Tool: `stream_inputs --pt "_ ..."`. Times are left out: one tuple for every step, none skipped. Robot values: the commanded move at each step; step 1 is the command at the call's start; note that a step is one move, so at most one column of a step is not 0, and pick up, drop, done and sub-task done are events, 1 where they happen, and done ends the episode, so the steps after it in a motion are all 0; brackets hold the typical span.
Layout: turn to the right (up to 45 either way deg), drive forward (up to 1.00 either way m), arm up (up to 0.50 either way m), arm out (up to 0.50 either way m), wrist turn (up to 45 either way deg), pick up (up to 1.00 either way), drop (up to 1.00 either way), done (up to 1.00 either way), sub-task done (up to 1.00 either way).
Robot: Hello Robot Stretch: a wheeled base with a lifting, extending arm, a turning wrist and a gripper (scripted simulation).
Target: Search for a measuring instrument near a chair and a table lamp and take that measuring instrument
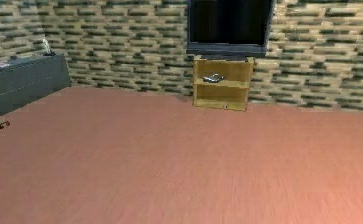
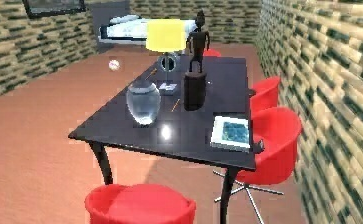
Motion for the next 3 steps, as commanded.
stream_inputs --pt "0.0 0.75 0.0 0.0 0.0 0.0 0.0 0.0 0.0" --pt "45.0 0.0 0.0 0.0 0.0 0.0 0.0 0.0 0.0" --pt "42.0 0.0 0.0 0.0 0.0 0.0 0.0 0.0 0.0"
